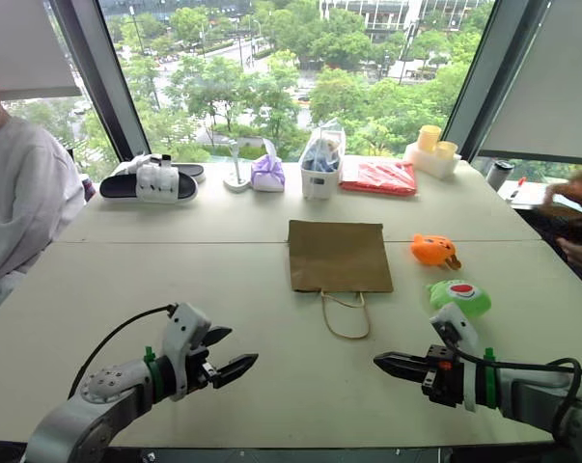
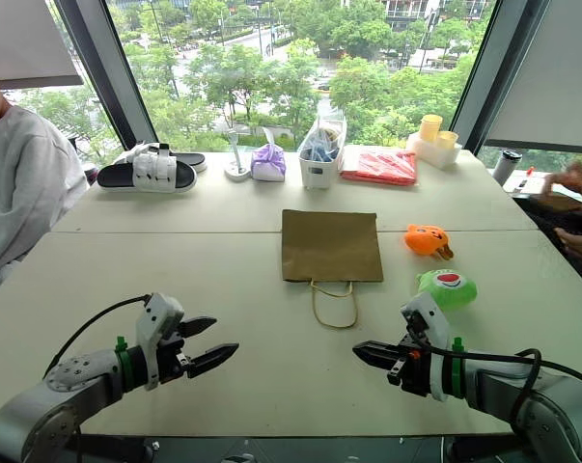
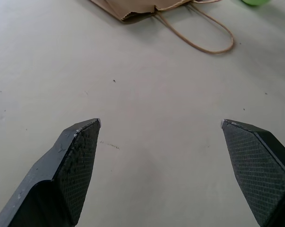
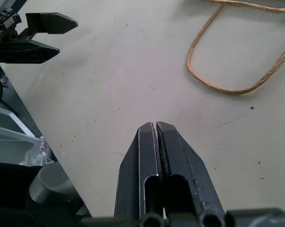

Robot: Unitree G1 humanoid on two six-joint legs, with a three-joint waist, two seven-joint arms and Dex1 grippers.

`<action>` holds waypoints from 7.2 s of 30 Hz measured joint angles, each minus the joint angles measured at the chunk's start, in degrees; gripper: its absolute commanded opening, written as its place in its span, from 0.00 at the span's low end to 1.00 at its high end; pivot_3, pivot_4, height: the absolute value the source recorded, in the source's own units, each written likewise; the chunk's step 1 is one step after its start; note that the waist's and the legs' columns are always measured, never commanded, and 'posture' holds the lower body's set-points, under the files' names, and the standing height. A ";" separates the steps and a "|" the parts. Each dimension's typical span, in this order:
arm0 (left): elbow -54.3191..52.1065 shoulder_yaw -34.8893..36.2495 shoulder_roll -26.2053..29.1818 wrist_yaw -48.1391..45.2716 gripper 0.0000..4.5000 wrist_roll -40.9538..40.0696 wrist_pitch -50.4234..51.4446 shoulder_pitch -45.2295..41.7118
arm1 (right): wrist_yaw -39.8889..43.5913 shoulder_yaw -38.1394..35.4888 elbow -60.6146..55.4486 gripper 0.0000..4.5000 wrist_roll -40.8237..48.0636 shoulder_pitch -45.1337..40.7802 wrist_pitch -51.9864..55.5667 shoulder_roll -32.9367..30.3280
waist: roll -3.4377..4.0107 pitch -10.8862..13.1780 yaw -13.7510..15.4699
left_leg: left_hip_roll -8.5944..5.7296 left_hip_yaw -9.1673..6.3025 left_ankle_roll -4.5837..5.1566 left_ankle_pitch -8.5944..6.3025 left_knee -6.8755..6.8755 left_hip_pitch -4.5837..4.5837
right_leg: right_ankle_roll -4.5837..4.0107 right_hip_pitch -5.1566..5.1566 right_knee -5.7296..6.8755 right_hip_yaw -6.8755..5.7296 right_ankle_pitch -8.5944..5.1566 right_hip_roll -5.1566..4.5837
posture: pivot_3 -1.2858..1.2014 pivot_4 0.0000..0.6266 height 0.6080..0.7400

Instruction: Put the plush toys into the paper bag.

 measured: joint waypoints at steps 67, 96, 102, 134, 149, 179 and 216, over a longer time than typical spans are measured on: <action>69.85 -6.92 -28.47 -24.43 0.01 18.16 -32.59 -63.32 | -21.34 8.74 3.24 0.00 -13.16 -12.95 -10.81 19.47 | -0.11 0.19 -1.78 | -0.19 -0.11 0.05 0.01 0.36 0.08 | 0.52 0.03 0.66 -0.33 0.21 0.10 | 0.52 0.24 1.00; 47.72 -4.39 -29.91 -14.79 0.01 9.69 -14.03 -55.54 | -18.61 17.58 42.10 0.00 -37.59 -31.87 -26.71 31.06 | -0.05 0.16 -3.07 | -0.19 -0.13 -0.50 0.33 0.26 0.07 | 0.45 -0.11 0.74 -0.23 0.25 0.16 | 0.52 0.24 1.00; 41.89 -4.06 -29.10 -17.78 0.01 4.27 -9.78 -57.51 | -17.68 16.68 42.07 0.00 -37.81 -31.17 -27.23 32.73 | -0.04 0.15 -3.24 | -0.18 -0.13 -0.51 0.33 0.22 0.10 | 0.45 -0.11 0.76 -0.23 0.25 0.16 | 0.52 0.24 1.00; 41.40 -7.35 -25.41 -17.21 0.00 5.28 -11.12 -53.79 | -8.73 -1.68 1.28 0.12 -7.52 -12.24 -4.99 23.11 | -0.03 0.14 -2.78 | -0.18 -0.21 -0.38 0.26 0.17 0.10 | 0.42 -0.02 0.67 -0.23 0.27 0.16 | 0.52 0.24 1.00; 39.44 -8.52 -26.55 -18.01 0.00 5.15 -9.55 -51.82 | -26.92 -10.40 22.54 0.99 -18.75 -18.08 -13.95 10.49 | -0.02 0.13 -2.83 | -0.19 -0.05 -0.36 0.27 0.26 0.12 | 0.41 0.00 0.71 -0.19 0.26 0.16 | 0.52 0.24 1.00; 39.68 -7.05 -27.51 -15.74 0.00 3.60 -10.04 -51.99 | -17.91 -12.59 11.91 0.01 -8.59 -21.14 0.24 11.68 | 0.02 0.08 -2.96 | -0.15 -0.13 -0.29 0.22 0.34 0.12 | 0.42 0.11 0.66 -0.19 0.27 0.20 | 0.52 0.24 1.00; 41.17 -5.27 -28.84 -12.07 0.00 0.29 -7.52 -52.58 | -15.22 -17.08 11.95 0.98 2.30 -22.53 -2.48 16.54 | 0.03 0.08 -3.00 | -0.16 -0.05 -0.25 0.20 0.38 0.15 | 0.38 0.11 0.69 -0.16 0.29 0.20 | 0.52 0.24 1.00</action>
